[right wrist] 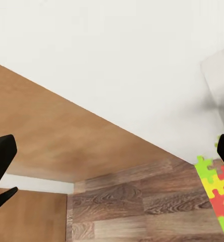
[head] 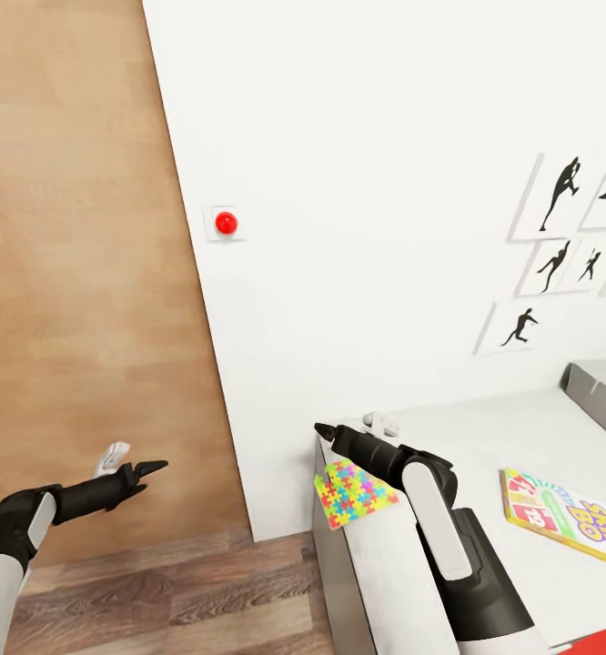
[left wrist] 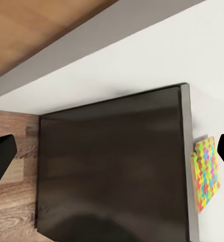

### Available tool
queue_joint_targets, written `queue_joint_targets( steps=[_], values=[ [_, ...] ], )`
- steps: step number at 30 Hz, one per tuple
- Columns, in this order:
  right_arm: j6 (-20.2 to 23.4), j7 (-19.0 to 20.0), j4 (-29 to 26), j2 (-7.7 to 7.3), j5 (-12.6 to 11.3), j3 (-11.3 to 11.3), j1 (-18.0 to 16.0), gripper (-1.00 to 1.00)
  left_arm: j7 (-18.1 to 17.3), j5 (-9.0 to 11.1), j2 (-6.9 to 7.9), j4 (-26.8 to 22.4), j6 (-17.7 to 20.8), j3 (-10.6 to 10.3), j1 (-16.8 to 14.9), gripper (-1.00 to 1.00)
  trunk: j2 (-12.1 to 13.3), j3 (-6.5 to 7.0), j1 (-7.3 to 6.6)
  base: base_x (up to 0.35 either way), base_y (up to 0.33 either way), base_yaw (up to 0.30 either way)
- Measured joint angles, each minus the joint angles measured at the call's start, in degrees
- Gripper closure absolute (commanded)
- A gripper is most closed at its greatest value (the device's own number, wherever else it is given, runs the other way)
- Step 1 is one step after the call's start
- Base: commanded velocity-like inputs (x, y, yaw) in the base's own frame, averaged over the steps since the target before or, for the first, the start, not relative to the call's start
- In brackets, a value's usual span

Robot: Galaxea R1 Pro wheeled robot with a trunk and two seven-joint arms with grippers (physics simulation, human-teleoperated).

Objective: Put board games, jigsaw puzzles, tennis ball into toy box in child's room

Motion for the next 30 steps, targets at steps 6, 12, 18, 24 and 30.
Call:
queue_joint_targets(
  steps=[6, 12, 18, 24, 30],
  values=[
    [0.0, 0.0, 0.0, -0.01, 0.0, 0.0, 0.0, -1.0, 0.0, 0.0, -0.03, 0.0, -0.1, 0.0, 0.0, -1.0, 0.0, 0.0, 0.01, 0.057, -0.127, -0.003],
    [0.0, 0.0, 0.0, -0.01, -0.1, 0.0, 0.0, -1.0, 0.0, -0.1, -0.04, 0.0, -0.1, 0.0, 0.0, -1.0, 0.0, 0.12, 0.01, 0.008, -0.026, -0.145],
    [0.0, 0.0, 0.0, -0.01, -0.1, 0.1, 0.0, -1.0, -0.1, -0.1, -0.05, 0.0, -0.2, 0.0, 0.0, -1.0, 0.0, 0.36, 0.01, -0.036, -0.12, -0.235],
    [0.0, 0.0, 0.0, -0.01, -0.1, 0.2, 0.0, -1.0, -0.5, -0.1, -0.04, 0.0, -0.2, 0.0, 0.0, -1.0, 0.0, 0.58, 0.01, -0.03, -0.081, -0.199],
    [-0.1, 0.0, 0.0, -0.01, -0.1, 0.2, 0.0, -1.0, -0.6, -0.1, -0.17, 0.0, -0.2, 0.0, 0.0, -1.0, 0.0, 0.72, 0.01, -0.003, -0.129, -0.112]
  ],
)
